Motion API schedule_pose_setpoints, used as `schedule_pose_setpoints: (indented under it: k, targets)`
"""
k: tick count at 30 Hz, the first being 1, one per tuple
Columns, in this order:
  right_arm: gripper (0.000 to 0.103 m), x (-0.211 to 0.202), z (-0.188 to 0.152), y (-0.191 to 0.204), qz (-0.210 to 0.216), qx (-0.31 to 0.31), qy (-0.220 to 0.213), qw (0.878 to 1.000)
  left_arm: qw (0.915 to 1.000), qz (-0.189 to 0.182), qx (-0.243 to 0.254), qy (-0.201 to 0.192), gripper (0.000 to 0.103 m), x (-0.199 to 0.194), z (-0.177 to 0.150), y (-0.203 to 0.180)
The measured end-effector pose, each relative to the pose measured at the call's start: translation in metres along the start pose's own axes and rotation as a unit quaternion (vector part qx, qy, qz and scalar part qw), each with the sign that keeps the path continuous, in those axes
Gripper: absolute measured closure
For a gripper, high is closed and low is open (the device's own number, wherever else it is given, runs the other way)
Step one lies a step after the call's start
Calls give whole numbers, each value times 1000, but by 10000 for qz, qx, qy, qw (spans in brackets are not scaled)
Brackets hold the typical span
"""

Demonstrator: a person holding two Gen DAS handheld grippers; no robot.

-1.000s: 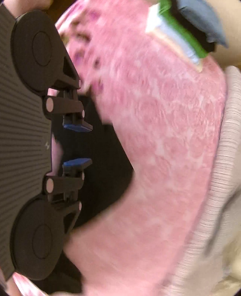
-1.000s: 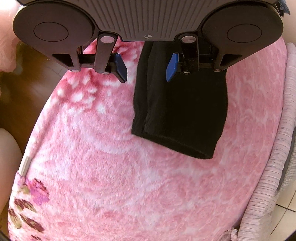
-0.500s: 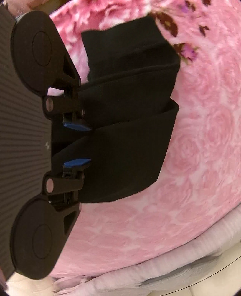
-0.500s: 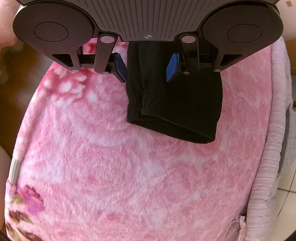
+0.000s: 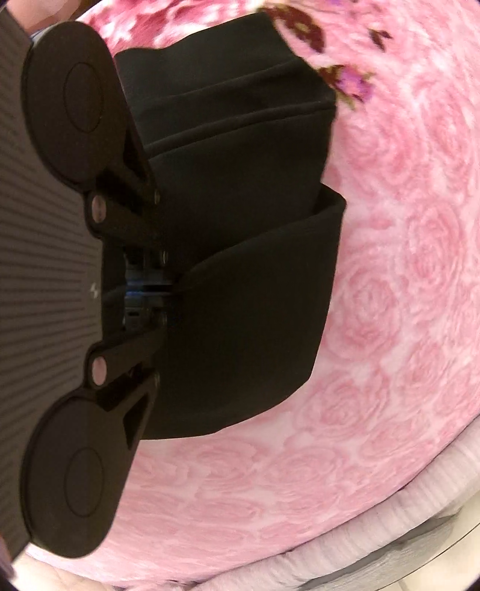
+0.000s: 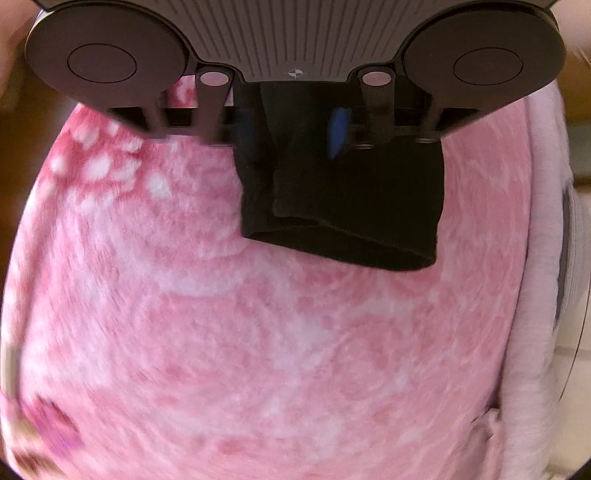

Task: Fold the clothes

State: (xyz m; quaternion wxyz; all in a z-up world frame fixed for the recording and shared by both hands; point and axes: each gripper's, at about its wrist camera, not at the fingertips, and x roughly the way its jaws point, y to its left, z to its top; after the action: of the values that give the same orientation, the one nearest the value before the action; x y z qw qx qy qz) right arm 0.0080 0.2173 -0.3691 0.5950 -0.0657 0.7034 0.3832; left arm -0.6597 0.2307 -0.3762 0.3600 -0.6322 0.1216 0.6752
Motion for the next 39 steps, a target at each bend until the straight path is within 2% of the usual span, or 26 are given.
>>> schedule_pose_setpoints:
  k: [2, 6, 10, 11, 13, 16, 20, 22, 23, 24, 25, 26, 27, 29, 30, 35, 39]
  targets:
    - [97, -4, -2, 12, -183, -422, 28, 9989, 9997, 29, 260, -32, 103, -6, 4, -7]
    - [98, -24, 1, 31, -186, -592, 92, 9980, 9958, 23, 884, -222, 103, -33, 18, -32]
    - [99, -50, 14, 83, -612, -1461, 111, 9873, 9873, -194, 1493, -511, 103, -66, 39, -72]
    - [99, -61, 19, 93, -440, -1423, -13, 9888, 9855, -291, 1547, -634, 103, -76, 47, -82]
    - [100, -87, 32, 110, 175, -1082, -322, 9935, 9812, -548, 1602, -925, 103, -97, 65, -103]
    - [100, -116, 57, 144, 751, -960, -791, 9894, 9705, -948, 1744, -1366, 103, -119, 104, -146]
    - [100, -132, 104, 209, 1181, -1075, -1346, 9780, 9484, -1504, 2134, -1800, 102, -138, 156, -232]
    - [98, -129, 127, 240, 1321, -939, -1626, 9733, 9437, -1480, 2333, -1817, 99, -138, 174, -274]
    - [93, -125, 139, 254, 1354, -826, -1658, 9733, 9457, -1314, 2383, -1775, 97, -136, 182, -293]
    - [79, -121, 148, 266, 1360, -729, -1669, 9738, 9487, -1174, 2449, -1622, 95, -131, 187, -307]
    - [71, -120, 153, 275, 1313, -662, -1641, 9754, 9495, -1022, 2555, -1511, 95, -126, 187, -314]
    - [54, -121, 155, 281, 1302, -641, -1655, 9755, 9497, -870, 2660, -1405, 95, -121, 187, -320]
    - [46, -125, 150, 282, 1359, -720, -1739, 9727, 9456, -754, 2771, -1529, 95, -121, 180, -316]
    - [45, -132, 141, 276, 1356, -966, -1772, 9700, 9378, -522, 2976, -1712, 95, -118, 164, -304]
    - [45, -132, 135, 269, 1284, -1067, -1709, 9710, 9379, -396, 3032, -1638, 95, -112, 155, -293]
    - [45, -123, 82, 215, 545, -1572, -1293, 9776, 9627, -52, 2527, -962, 95, -90, 110, -214]
    - [45, -120, 31, 184, 197, -2003, -1143, 9729, 9599, 338, 2710, -634, 95, -95, 58, -169]
